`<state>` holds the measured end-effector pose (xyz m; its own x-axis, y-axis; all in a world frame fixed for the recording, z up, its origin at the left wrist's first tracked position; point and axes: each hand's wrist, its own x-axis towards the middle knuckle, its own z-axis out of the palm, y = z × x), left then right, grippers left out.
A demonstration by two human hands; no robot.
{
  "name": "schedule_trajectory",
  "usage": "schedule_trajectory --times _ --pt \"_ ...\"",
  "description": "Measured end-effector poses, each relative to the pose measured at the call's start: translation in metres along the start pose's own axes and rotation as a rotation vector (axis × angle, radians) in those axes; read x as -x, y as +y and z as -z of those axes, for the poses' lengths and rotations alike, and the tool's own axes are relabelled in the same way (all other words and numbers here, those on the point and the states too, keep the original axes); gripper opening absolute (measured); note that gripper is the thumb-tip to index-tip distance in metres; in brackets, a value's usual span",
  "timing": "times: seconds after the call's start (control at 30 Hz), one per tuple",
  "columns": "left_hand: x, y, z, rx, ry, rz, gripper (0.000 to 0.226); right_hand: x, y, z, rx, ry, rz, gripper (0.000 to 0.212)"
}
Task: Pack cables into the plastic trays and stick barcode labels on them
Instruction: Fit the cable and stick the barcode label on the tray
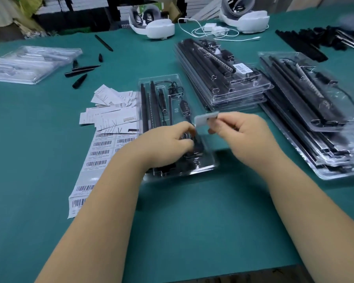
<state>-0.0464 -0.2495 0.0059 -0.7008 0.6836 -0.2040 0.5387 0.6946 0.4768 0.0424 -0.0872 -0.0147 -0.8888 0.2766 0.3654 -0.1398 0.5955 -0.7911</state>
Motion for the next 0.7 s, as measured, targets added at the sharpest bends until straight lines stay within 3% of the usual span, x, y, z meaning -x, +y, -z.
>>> schedule_trajectory --times 0.07,0.13,0.2,0.3,0.4,0.53,0.63,0.7 --pt "0.001 0.003 -0.007 -0.106 -0.017 -0.002 0.057 -0.004 0.001 0.004 -0.114 0.149 -0.095 0.031" --pt "0.001 0.008 -0.016 -0.245 0.066 -0.015 0.084 -0.007 0.002 0.009 -0.241 0.281 -0.185 0.04" --pt "0.001 0.01 -0.019 -0.305 0.136 -0.031 0.091 -0.009 0.004 0.013 -0.286 0.356 -0.221 0.04" --pt "-0.001 0.008 -0.017 -0.287 0.092 -0.044 0.1 -0.008 0.004 0.013 -0.315 0.375 -0.184 0.034" --pt "0.0 0.008 -0.017 -0.286 0.1 -0.073 0.1 -0.008 0.002 0.012 -0.366 0.359 -0.173 0.029" --pt "-0.001 0.004 -0.014 -0.1 0.157 -0.132 0.079 -0.011 0.001 0.015 -0.397 0.326 -0.302 0.034" --pt "0.0 0.003 -0.013 -0.098 0.204 -0.218 0.072 -0.012 0.003 0.019 -0.391 0.222 -0.385 0.021" --pt "-0.002 0.001 -0.014 -0.117 0.198 -0.248 0.073 -0.013 0.004 0.022 -0.429 0.102 -0.438 0.026"
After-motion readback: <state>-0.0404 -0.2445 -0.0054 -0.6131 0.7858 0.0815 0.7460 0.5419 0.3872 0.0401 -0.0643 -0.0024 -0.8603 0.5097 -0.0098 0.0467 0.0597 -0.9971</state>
